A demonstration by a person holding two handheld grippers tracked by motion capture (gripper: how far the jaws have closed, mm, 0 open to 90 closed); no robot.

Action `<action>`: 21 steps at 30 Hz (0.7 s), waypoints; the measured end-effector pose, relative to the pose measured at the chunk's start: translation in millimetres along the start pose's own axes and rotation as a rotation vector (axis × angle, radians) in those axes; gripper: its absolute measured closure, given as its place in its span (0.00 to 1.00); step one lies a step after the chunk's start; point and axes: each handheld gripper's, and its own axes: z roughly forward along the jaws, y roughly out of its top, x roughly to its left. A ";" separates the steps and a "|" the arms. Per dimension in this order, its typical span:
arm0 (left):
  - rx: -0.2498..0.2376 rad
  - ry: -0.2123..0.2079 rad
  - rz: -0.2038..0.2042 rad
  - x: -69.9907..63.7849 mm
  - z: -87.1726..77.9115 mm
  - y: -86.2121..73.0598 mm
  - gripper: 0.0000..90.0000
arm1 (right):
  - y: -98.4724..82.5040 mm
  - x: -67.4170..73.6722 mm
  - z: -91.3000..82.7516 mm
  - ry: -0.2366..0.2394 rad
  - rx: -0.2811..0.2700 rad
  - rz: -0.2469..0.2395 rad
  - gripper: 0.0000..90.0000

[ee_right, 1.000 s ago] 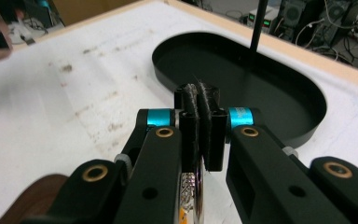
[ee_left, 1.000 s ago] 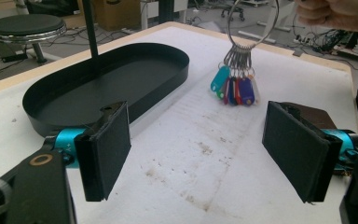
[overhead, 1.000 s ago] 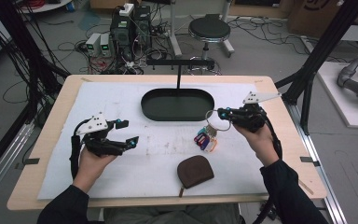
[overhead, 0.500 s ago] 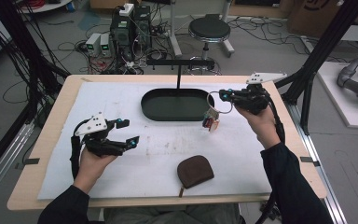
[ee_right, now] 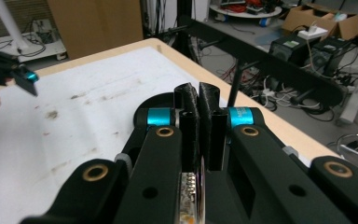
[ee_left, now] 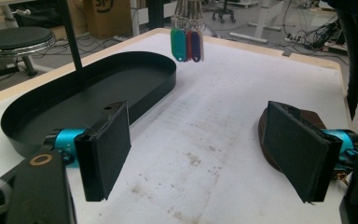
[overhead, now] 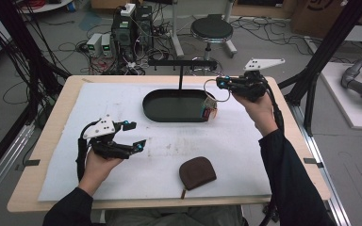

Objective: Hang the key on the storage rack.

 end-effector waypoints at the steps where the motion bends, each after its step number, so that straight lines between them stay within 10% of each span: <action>1: 0.000 0.000 0.000 0.0 0.0 0.0 0.26 | 0.8 -1.3 1.1 0.003 -0.002 0.003 0.98; 21: -0.001 0.006 -0.006 3.8 -1.7 -2.2 0.26 | 6.3 -31.0 29.4 -0.032 -0.003 0.003 0.98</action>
